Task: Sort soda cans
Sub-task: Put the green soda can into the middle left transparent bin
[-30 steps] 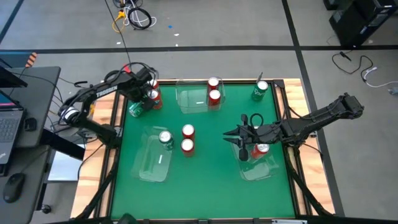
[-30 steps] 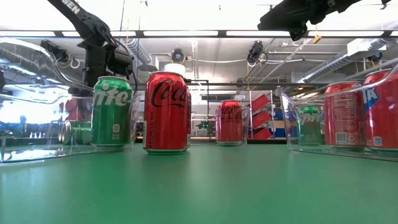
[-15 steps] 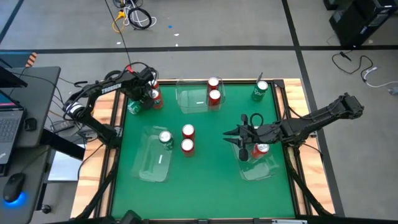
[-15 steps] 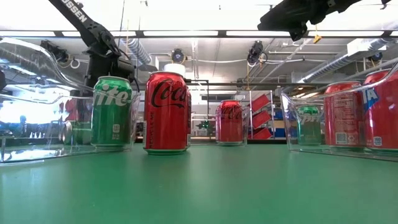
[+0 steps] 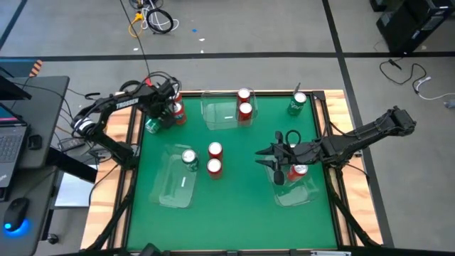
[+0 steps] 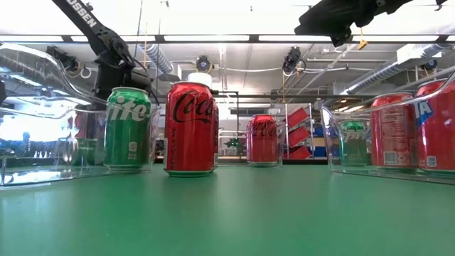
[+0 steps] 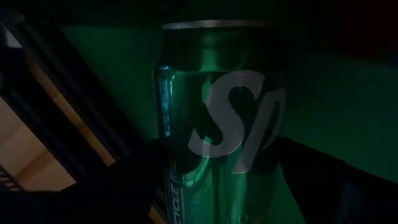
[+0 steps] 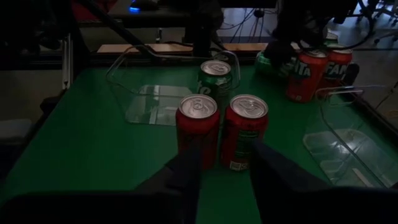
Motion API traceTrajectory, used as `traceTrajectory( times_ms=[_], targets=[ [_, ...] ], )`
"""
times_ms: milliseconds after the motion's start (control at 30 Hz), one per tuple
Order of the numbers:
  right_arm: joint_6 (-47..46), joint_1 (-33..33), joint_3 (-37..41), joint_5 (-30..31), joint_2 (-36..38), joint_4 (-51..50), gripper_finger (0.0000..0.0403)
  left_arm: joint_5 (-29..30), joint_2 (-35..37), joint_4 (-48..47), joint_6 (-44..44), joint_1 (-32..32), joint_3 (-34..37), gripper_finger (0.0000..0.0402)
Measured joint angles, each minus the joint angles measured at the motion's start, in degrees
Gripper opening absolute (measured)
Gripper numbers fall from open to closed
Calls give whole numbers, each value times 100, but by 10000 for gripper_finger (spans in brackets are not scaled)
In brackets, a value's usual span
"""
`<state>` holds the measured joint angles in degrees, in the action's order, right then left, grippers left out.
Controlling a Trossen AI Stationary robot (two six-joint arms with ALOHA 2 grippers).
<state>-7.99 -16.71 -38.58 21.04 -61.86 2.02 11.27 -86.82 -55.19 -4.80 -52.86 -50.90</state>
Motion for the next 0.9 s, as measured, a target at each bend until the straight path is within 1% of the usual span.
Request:
traceTrajectory(
  times_ms=[133,267,500,600,767,900],
  targets=[
    [0,0,1,-11,-1,0,133,-38,6,85,3,-2,70,319],
    [0,0,1,-13,2,0,138,64,2,88,2,0,72,312],
    [0,0,0,-13,1,0,138,108,-2,15,6,39,72,260],
    [0,0,2,-13,2,0,139,111,51,-120,28,44,80,252],
    [0,0,1,-14,2,2,138,91,360,-469,33,42,140,251],
    [0,0,-1,-15,1,3,139,85,760,-854,12,46,129,249]
  ],
)
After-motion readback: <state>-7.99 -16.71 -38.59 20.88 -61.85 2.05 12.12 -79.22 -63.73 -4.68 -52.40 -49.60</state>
